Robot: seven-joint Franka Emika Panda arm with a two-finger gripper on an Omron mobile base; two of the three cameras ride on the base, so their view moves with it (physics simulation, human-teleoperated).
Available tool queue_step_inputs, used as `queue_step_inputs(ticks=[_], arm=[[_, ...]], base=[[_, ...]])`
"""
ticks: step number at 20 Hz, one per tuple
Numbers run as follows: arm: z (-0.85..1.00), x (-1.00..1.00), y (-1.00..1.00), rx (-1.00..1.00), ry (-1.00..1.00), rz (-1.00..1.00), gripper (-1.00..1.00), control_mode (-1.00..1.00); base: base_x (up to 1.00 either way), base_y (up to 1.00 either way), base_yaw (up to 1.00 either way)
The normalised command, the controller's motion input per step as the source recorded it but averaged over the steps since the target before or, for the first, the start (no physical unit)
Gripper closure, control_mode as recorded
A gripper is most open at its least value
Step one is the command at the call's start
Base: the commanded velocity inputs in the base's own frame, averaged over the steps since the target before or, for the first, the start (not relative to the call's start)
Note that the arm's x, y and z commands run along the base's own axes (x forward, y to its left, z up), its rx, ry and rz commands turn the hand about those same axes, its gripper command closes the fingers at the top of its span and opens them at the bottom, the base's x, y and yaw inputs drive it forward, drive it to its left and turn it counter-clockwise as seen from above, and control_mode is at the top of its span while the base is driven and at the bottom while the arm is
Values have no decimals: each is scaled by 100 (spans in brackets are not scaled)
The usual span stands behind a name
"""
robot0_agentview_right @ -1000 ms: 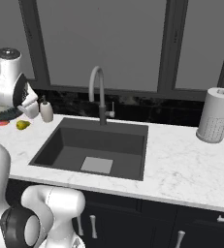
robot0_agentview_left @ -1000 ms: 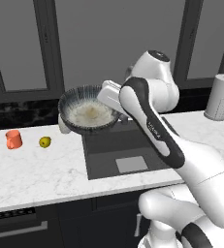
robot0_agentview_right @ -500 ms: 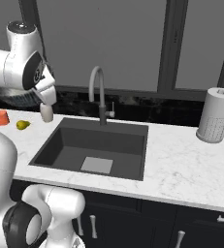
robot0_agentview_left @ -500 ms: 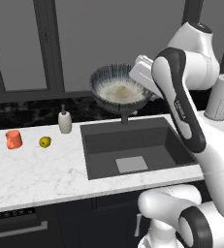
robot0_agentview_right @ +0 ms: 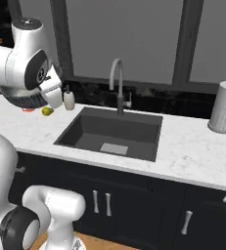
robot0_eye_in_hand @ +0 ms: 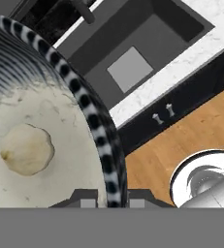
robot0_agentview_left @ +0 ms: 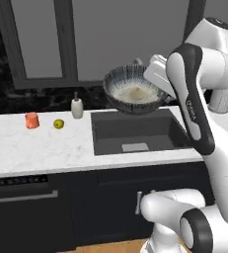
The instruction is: Pick the garlic from the sink and place it in the bowl. Then pick the bowl and place it in the microwave. Then close the microwave door and press the start button.
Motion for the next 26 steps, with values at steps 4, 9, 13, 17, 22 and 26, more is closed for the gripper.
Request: queue_step_inputs(ticks=[4, 9, 13, 17, 22, 26], arm=[[0, 0, 0, 0, 0, 0, 100, 100], [0, 0, 0, 0, 0, 0, 100, 100], [0, 0, 0, 0, 0, 0, 100, 100], [0, 0, 0, 0, 0, 0, 100, 100], [0, 0, 0, 0, 0, 0, 100, 100], [0, 0, 0, 0, 0, 0, 100, 100]], base=[[-12, 3, 91], [0, 0, 100], [0, 0, 100], [0, 0, 100], [0, 0, 100], [0, 0, 100]])
